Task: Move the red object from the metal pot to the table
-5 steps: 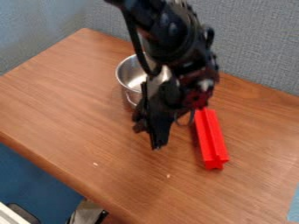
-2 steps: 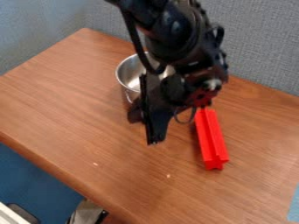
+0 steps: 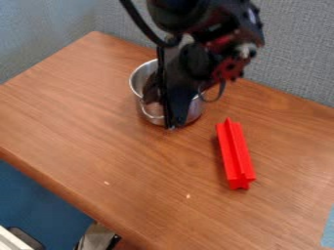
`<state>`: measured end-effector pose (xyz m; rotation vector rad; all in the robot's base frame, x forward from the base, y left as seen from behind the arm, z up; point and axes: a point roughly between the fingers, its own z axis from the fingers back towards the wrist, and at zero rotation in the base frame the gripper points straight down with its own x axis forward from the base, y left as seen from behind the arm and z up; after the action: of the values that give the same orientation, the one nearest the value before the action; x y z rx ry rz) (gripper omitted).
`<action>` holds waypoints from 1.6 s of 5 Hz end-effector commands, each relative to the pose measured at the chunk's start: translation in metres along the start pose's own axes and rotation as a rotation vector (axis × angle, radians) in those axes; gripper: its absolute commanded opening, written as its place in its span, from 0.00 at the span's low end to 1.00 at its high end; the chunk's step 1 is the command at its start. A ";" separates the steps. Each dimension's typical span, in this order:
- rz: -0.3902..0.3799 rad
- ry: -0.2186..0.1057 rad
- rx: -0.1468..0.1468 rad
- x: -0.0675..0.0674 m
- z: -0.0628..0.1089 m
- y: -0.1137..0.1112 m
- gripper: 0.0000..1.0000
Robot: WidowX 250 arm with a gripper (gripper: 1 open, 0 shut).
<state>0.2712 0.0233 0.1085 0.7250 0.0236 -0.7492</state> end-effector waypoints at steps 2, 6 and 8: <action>0.068 -0.072 -0.032 -0.017 -0.001 -0.002 0.00; 0.418 0.023 -0.009 -0.001 0.009 -0.007 0.00; 0.514 -0.046 -0.031 0.009 0.014 -0.042 0.00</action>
<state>0.2462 -0.0089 0.0839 0.6543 -0.1451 -0.2803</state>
